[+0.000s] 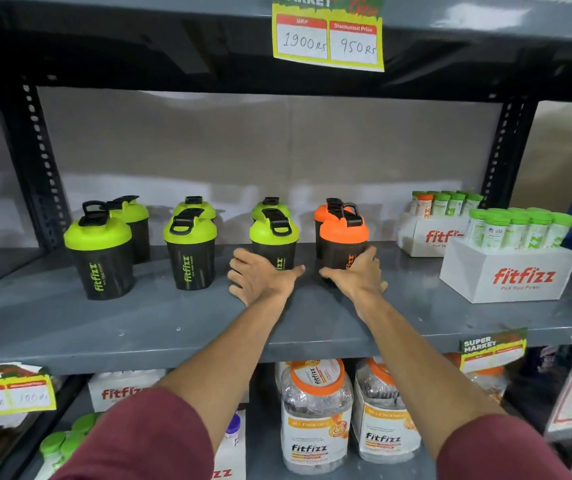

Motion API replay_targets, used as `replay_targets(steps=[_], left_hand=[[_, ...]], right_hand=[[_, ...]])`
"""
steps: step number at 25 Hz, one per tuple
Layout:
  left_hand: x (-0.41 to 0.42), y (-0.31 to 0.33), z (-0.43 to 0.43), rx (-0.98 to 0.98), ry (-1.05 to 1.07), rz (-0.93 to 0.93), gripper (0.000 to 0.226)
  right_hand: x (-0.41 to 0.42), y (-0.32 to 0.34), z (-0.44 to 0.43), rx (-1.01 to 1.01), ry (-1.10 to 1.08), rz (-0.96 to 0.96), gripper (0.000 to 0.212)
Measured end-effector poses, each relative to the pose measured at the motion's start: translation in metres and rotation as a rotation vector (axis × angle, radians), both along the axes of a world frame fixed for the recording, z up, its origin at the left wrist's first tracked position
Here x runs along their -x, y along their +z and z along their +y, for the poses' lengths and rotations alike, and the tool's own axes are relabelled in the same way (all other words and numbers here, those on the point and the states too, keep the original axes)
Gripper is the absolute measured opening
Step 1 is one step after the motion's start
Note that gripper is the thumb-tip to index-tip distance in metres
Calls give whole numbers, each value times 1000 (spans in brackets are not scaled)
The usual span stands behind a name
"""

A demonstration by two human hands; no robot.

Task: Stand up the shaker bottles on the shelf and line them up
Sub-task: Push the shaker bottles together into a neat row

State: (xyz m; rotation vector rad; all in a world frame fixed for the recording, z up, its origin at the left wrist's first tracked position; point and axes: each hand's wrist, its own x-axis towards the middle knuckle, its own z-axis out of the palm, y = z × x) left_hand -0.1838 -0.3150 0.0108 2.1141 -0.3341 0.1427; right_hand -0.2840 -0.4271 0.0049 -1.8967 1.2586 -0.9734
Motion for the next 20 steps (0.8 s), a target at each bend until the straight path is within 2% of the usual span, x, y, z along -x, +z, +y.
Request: replay_targets(steps=[6,11,13,16,18,20], left_hand=[[-8,-5,3,51,-51,-13,88],[-8,-5,6,58,-71,-17,80],[-7,-4,7,41,-67,-16,84],[0,-3,13,35,-47,-20,103],[7,-3,19,81,-59,-40,114],[9,-7,33,185,-67,-82,112]], right_hand=[[-1,-3,7,155,11,52,116],[1,-4,9,175,23,92,117],[2,-3,9,171,14,121,116],[8,-1,18,142,-53,134,125],[14,1,27,117,-97,45,128],[16,3,39,181,-100,-57,122]])
